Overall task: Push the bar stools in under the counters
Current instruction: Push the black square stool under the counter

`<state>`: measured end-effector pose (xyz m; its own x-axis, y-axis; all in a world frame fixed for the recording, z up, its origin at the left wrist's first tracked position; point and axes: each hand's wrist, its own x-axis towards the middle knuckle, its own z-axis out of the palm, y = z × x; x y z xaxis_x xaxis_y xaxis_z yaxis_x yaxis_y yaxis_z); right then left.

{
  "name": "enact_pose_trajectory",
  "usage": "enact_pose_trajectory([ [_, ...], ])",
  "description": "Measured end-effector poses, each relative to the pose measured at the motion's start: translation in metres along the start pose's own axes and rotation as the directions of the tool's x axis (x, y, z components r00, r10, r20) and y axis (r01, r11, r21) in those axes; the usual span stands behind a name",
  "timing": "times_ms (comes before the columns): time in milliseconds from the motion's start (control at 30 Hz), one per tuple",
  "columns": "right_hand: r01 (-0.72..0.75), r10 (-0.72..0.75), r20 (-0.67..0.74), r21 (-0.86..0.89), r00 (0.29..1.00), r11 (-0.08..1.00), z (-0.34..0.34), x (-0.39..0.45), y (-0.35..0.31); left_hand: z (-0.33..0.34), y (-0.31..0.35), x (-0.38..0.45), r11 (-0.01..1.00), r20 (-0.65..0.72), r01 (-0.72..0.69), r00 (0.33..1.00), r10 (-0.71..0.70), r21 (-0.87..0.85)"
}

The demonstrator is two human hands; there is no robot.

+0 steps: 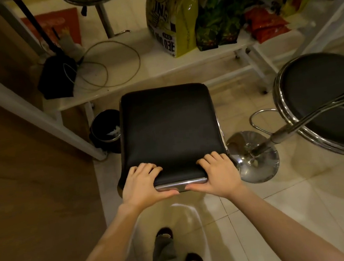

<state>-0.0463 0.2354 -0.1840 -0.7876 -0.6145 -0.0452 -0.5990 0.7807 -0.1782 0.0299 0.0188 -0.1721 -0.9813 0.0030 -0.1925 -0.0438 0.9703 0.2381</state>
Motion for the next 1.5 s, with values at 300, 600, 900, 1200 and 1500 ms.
enact_pose_trajectory([
  [300, -0.002, 0.000, -0.039, -0.066, 0.999, 0.998, 0.007, 0.020, 0.000, -0.003, -0.017, 0.021, 1.000, 0.000, -0.006, 1.000, 0.006, 0.012],
  [600, 0.009, -0.015, -0.074, -0.083, 0.997, 0.997, 0.008, 0.053, -0.001, -0.010, -0.037, 0.049, 0.999, 0.021, -0.014, 1.000, 0.013, 0.046],
  [900, 0.102, -0.112, -0.085, -0.121, 0.990, 0.987, 0.002, 0.062, 0.017, -0.012, -0.024, 0.054, 0.999, 0.010, 0.035, 0.999, -0.035, -0.032],
  [1200, 0.193, -0.193, 0.018, -0.155, 0.981, 0.969, -0.013, 0.091, 0.077, 0.000, 0.017, 0.084, 0.990, -0.096, 0.109, 0.988, -0.117, -0.089],
  [1500, 0.230, -0.213, 0.125, -0.142, 0.969, 0.963, -0.023, 0.102, 0.099, 0.009, 0.037, 0.097, 0.986, -0.138, 0.142, 0.978, -0.154, -0.093],
])
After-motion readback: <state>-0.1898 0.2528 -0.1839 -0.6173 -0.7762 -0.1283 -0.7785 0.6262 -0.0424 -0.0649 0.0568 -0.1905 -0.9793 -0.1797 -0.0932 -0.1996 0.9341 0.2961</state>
